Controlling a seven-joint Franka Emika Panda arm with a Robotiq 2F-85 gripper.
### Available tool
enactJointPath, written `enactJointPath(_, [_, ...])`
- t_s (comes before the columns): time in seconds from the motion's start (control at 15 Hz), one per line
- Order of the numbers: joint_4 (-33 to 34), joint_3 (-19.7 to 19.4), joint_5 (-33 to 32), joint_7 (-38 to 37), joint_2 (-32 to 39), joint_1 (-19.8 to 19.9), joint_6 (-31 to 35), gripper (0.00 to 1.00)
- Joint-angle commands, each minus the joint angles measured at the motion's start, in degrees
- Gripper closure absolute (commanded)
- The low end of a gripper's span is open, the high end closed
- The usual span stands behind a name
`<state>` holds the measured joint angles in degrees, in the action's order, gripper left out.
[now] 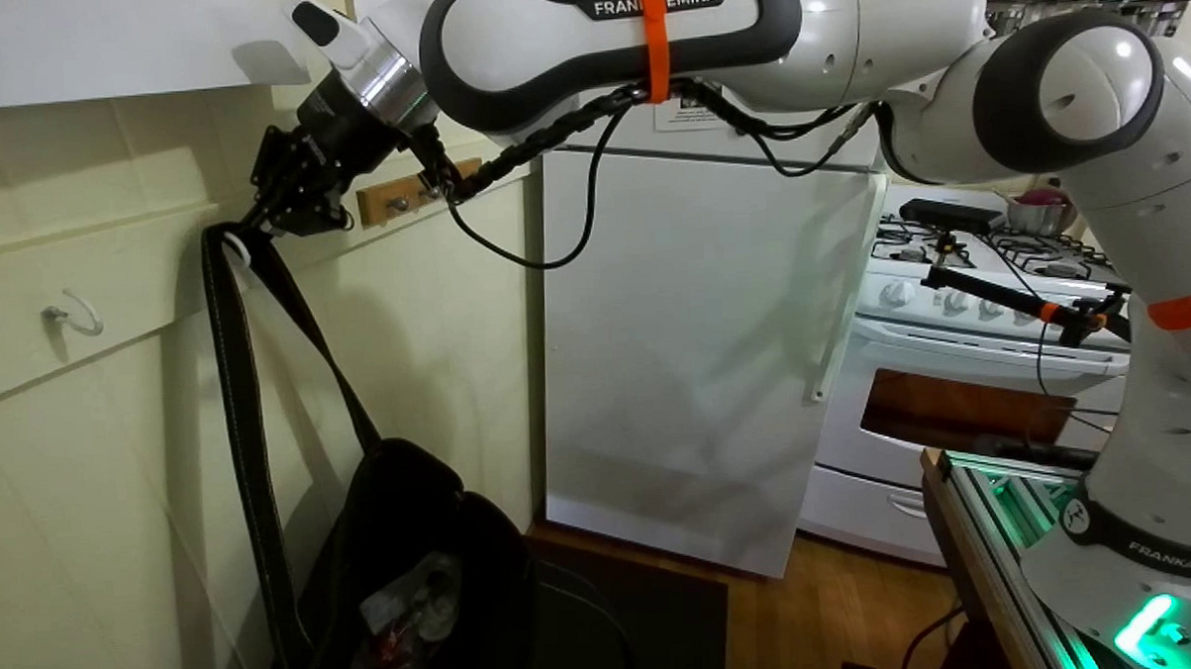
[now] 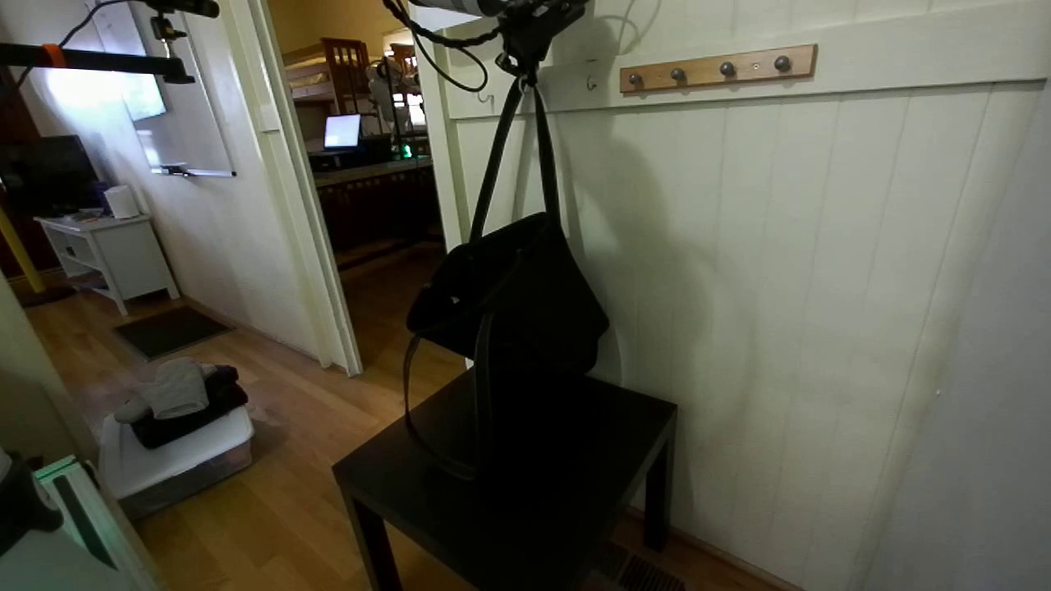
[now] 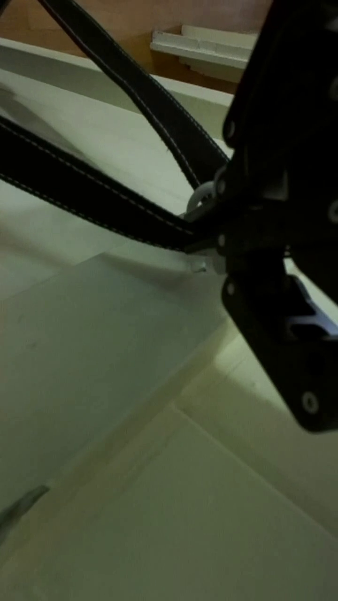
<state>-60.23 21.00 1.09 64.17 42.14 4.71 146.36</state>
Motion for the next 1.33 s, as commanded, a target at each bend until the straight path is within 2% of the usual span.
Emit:
enactJointPath(0.0, [1.77, 1.33, 0.38, 2.50, 0.49, 0.04, -0.13, 0.99])
enactJointPath(0.87, [0.99, 1.84, -0.12, 9.34, 0.25, -0.69, 7.74, 0.98])
enactJointPath(1.07, [0.19, 0.12, -1.22, 7.62, -0.27, -1.78, 12.76, 0.98])
enactJointPath(1.27, [0.59, 0.79, -0.98, 8.64, 0.31, -2.60, 16.02, 0.98])
